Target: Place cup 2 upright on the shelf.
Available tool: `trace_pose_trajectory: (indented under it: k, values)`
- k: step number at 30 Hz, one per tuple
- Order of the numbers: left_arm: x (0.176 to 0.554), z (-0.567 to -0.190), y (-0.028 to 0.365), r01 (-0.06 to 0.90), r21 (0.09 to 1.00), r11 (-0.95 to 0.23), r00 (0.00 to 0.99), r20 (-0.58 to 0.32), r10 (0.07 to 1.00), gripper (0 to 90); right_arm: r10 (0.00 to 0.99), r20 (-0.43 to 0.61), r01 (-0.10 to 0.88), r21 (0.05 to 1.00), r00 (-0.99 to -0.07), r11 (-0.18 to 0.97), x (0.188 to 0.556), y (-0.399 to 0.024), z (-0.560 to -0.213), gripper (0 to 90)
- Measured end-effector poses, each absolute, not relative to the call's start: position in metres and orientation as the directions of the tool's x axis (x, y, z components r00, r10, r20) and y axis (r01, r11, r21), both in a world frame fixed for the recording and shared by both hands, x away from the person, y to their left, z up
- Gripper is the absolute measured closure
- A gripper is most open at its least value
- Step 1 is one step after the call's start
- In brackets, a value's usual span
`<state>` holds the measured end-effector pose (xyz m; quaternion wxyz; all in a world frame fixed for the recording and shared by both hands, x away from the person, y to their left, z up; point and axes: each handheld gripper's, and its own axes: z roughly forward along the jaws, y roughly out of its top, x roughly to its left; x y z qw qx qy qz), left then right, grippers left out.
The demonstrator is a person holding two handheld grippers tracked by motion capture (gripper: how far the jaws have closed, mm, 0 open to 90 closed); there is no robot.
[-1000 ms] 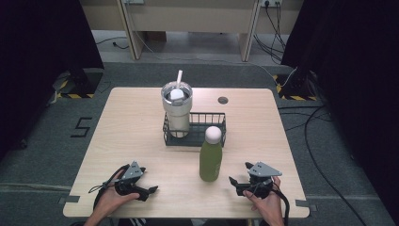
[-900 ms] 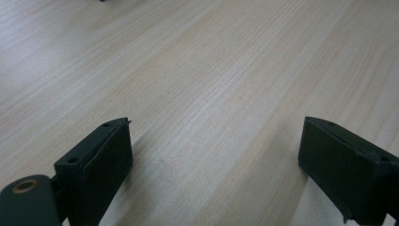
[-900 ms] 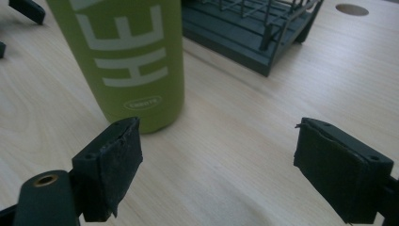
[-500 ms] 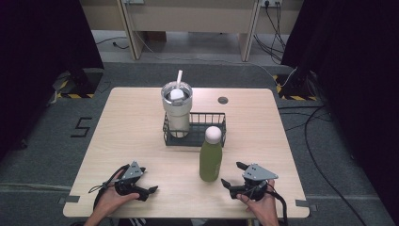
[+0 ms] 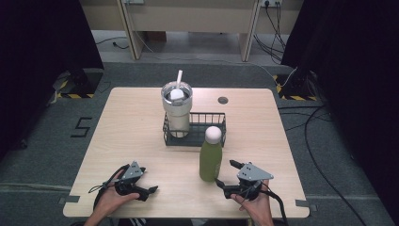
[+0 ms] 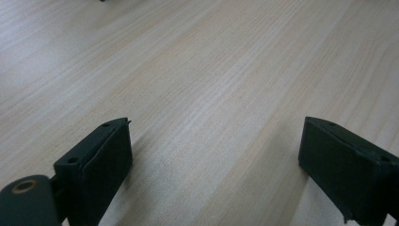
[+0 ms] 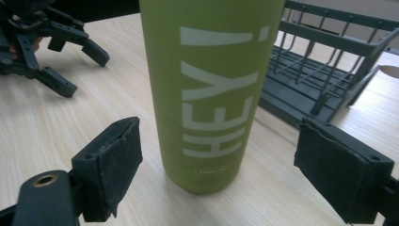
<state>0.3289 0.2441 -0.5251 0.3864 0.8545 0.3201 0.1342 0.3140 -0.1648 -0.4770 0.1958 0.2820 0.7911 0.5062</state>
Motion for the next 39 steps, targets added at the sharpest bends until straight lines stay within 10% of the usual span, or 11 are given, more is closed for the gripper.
trace_pose_trajectory:
  k: [39]
  values:
    - [0.329,-0.525,0.244,0.444,0.744,-0.500,0.760,-0.017,0.650,9.0,0.602,-0.009,0.213,0.931,-0.798,0.296,0.347,-0.130,-0.491,18.7]
